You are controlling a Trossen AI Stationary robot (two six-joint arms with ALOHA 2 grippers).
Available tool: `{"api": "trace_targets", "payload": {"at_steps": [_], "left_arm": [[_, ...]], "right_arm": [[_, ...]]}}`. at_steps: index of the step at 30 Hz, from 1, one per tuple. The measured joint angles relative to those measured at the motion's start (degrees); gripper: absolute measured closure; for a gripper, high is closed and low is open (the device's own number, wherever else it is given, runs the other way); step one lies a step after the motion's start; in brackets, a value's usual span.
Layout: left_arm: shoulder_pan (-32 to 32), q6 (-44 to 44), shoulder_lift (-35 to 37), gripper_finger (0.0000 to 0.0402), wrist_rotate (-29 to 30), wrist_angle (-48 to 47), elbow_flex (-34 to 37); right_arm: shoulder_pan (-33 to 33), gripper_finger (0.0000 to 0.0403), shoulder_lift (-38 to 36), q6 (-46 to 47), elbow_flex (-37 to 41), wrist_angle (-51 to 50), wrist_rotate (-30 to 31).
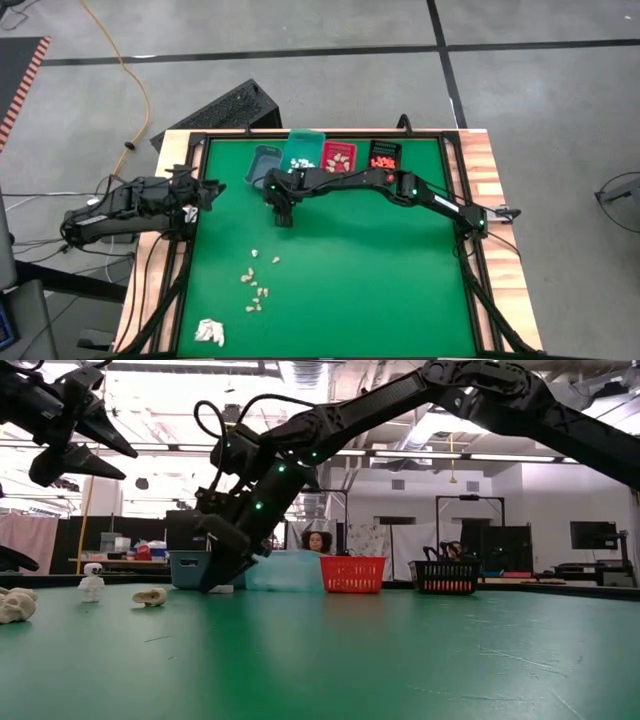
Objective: Sort Halloween decoration
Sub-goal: Put the white skeleton toy into the light blue bin
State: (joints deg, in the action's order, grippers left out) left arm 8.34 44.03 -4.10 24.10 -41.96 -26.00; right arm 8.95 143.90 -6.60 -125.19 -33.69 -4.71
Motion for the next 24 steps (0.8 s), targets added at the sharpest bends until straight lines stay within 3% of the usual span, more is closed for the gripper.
{"api": "trace_targets", "payload": {"at_steps": [7,20,24], "left_arm": [[0.0,-0.7,0.0,0.0191,-1.5,-1.4,0.0],[0.0,-1.6,0.0,0.0191,-6.5,1.0,0.0],[0.0,-3.8,0.0,0.0191,-10.5,6.1,0.0]], "right_arm": [[-1.6,0.039,0.0,2.3,0.0,0.0,1.1],[-2.4,0.0399,-6.5,7.2,-1.7,2.9,0.5],[-1.7,0.04,-9.1,6.8,-1.7,2.0,5.4]]}}
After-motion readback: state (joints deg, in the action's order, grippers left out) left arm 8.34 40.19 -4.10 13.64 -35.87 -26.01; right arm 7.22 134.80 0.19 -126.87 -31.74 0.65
